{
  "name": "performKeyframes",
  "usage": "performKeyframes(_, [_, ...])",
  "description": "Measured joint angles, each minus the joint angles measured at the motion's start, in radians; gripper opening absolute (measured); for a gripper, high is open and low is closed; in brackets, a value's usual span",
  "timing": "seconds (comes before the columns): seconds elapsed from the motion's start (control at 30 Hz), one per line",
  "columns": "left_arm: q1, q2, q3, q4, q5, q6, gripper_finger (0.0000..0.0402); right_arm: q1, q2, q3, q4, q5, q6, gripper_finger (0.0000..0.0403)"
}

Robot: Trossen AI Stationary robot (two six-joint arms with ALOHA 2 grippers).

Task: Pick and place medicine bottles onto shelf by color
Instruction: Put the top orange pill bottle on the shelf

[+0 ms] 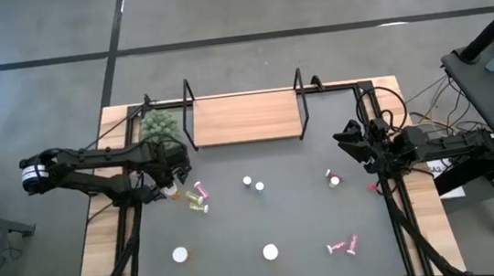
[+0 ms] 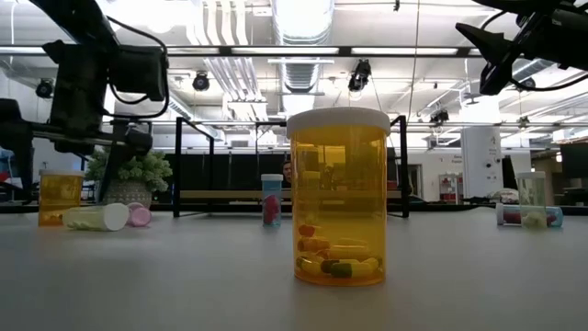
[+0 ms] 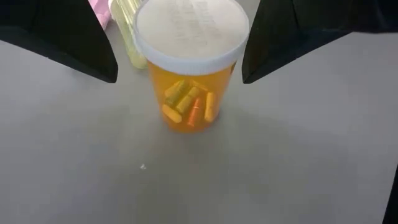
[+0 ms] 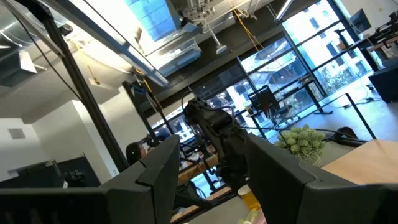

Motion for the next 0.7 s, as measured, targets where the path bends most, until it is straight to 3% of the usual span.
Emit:
performKeyframes(0.23, [0.0,0.001,0.006,0.0,-0.004,0.049,0.031,0.0,0.0,0.0,0.0,0.0,0.0,0.0171])
performKeyframes(0.7, [0.0,0.0,0.022,0.014,-0.015,0.118,0.018,0.0,0.0,0.0,0.0,0.0,0.0,0.0171])
